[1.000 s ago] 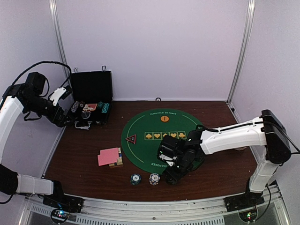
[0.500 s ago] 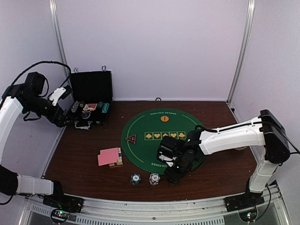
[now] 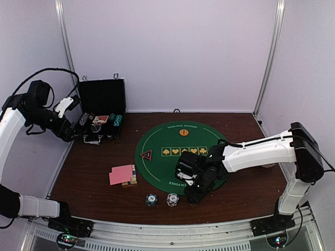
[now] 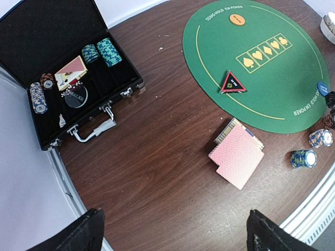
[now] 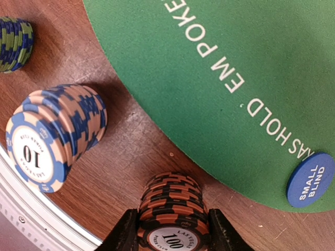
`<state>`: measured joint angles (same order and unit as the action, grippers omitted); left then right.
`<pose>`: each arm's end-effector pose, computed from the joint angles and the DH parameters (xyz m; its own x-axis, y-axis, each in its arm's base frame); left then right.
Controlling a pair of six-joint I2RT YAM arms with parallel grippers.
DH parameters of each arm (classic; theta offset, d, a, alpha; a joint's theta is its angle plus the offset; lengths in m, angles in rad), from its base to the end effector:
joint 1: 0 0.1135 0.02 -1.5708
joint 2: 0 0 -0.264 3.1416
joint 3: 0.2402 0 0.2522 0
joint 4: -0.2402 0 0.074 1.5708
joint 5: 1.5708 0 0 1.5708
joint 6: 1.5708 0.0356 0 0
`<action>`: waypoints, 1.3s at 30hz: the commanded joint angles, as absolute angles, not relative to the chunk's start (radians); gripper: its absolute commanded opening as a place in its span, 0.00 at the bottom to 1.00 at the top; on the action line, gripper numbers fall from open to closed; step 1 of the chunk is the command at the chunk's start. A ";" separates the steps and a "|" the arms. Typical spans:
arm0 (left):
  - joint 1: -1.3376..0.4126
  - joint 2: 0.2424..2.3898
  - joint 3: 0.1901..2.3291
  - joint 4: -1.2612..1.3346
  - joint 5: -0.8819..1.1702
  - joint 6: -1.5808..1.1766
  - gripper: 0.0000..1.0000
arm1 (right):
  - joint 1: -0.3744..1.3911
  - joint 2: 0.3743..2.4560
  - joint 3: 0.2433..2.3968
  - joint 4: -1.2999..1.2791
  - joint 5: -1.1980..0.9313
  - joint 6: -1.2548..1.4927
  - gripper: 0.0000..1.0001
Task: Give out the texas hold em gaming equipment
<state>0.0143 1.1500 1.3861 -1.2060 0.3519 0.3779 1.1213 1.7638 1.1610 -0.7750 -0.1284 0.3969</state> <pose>0.1972 -0.0095 0.3815 -0.6996 0.3364 -0.6304 0.4730 0.8793 -0.0556 0.1382 0.2969 0.1759 -0.7427 -0.6572 -0.1283 -0.6688 0.7187 0.1900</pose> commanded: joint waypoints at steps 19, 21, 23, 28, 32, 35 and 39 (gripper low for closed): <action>0.020 1.124 1.421 -1.218 0.362 0.411 0.98 | 0.975 1.719 1.486 -1.006 -0.005 0.372 0.00; 0.020 1.123 1.417 -1.219 0.364 0.411 0.98 | 0.913 1.736 1.556 -1.016 0.025 0.362 0.00; 0.020 1.124 1.416 -1.222 0.367 0.412 0.98 | 0.846 1.760 1.609 -1.010 0.035 0.351 0.00; 0.020 1.122 1.417 -1.226 0.370 0.417 0.98 | 0.688 1.856 1.727 -0.944 0.056 0.338 0.00; 0.020 1.124 1.414 -1.227 0.379 0.416 0.98 | 0.613 1.993 1.836 -0.906 0.047 0.339 0.00; 0.020 1.126 1.411 -1.230 0.381 0.417 0.98 | 0.588 2.116 1.954 -0.924 0.065 0.321 0.00; 0.020 1.125 1.405 -1.230 0.377 0.424 0.97 | 0.565 2.271 2.103 -0.952 0.063 0.305 0.00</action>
